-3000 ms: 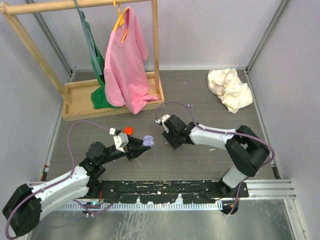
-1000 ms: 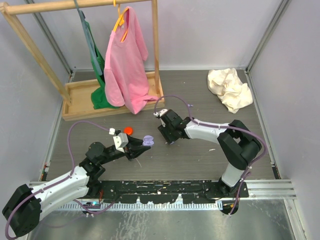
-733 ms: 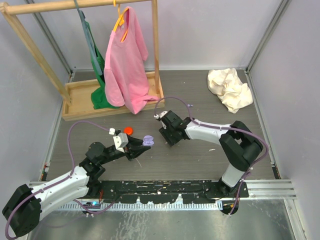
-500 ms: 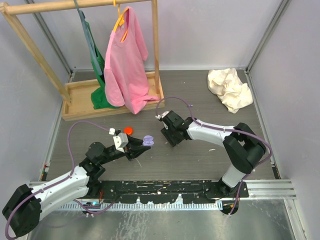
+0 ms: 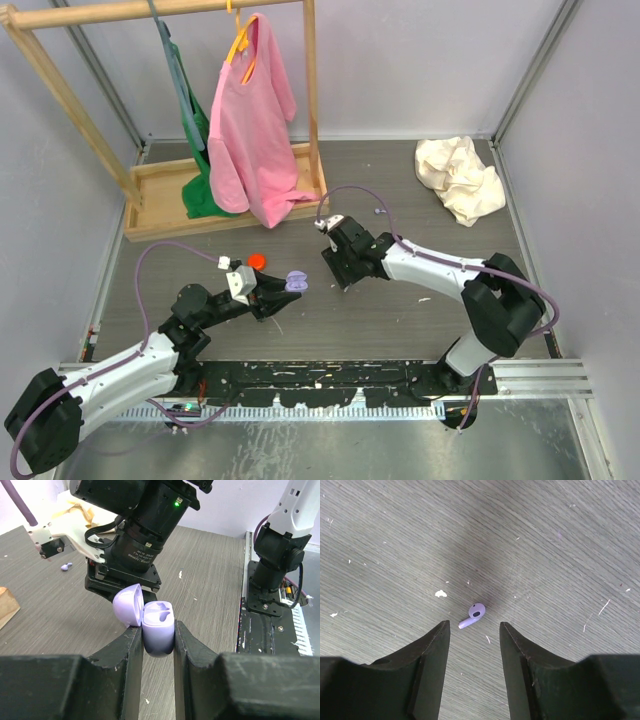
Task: Insert the wireless bluetooth earbuds into the charging case
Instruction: Move the earbud to the center of the board, then pick up the earbud from the center of the board.
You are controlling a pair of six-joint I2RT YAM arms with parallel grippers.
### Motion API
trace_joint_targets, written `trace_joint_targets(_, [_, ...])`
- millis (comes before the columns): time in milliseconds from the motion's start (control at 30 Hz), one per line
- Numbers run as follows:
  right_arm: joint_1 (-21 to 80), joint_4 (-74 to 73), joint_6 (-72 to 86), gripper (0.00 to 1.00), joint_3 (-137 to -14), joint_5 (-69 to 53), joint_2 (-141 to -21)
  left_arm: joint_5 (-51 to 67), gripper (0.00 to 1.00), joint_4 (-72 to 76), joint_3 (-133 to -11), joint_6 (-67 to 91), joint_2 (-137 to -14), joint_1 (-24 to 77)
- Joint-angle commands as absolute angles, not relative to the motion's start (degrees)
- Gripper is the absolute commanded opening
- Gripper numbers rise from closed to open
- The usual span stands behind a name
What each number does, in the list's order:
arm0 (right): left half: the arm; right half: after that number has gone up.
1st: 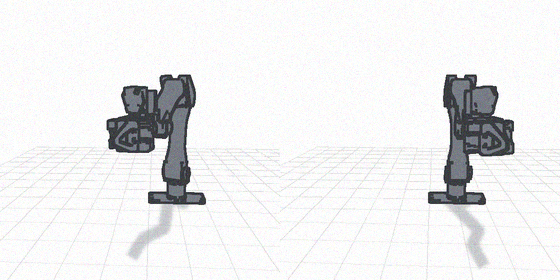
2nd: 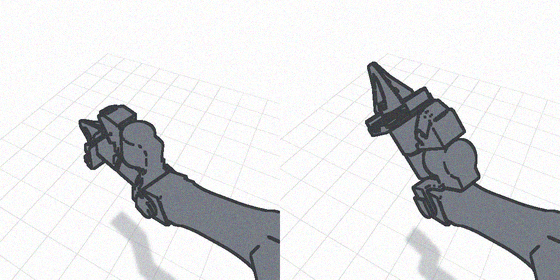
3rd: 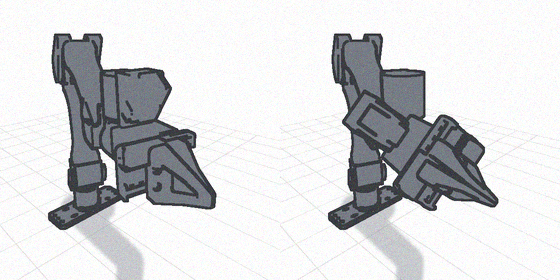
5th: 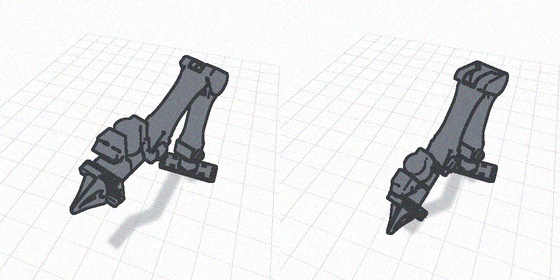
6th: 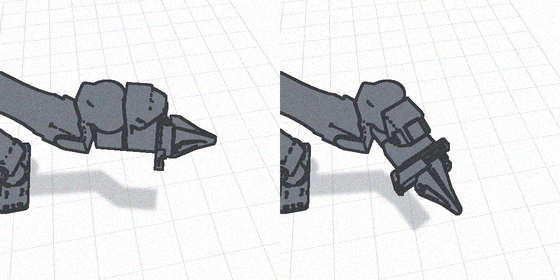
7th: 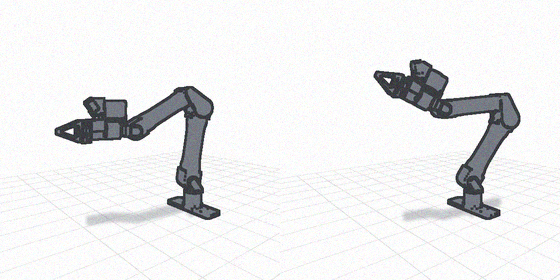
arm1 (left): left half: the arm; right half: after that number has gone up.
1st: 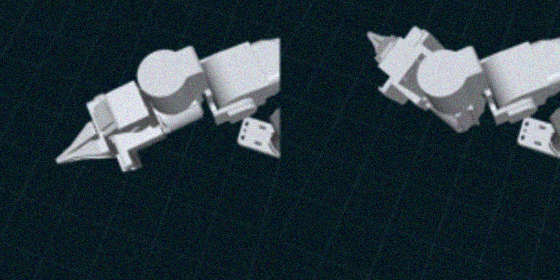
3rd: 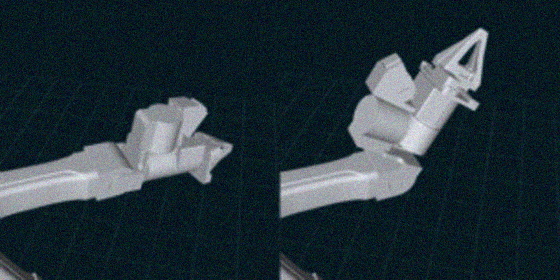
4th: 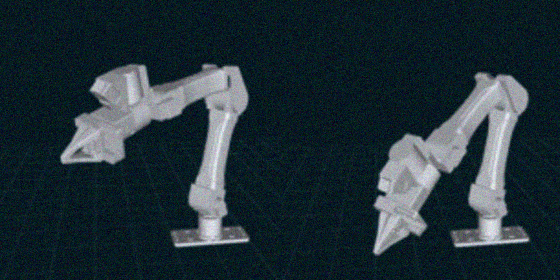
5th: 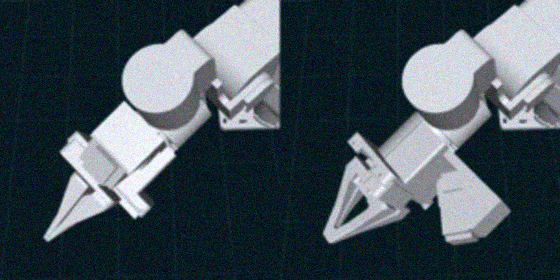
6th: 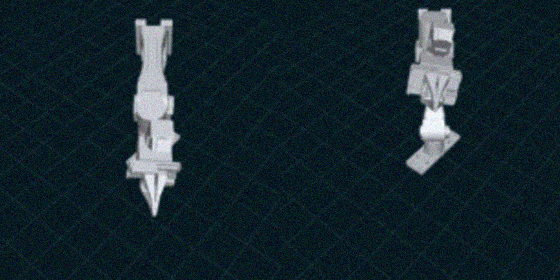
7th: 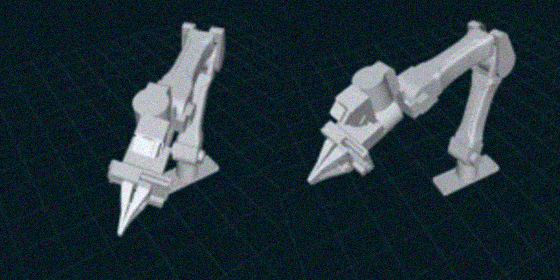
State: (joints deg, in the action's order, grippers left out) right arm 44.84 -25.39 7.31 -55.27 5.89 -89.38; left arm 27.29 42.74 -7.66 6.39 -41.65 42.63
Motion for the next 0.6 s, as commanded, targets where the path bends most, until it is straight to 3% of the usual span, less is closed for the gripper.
trace_joint_targets(0, [44.06,-22.38,10.12,0.49,-55.02,4.49,-90.61,28.04,0.0,45.48,-8.7,5.93,-41.09,42.8])
trace_joint_targets(567, [42.3,-20.48,12.26,0.38,-54.19,2.71,-95.52,28.21,0.01,45.59,-8.88,5.91,-41.66,42.79])
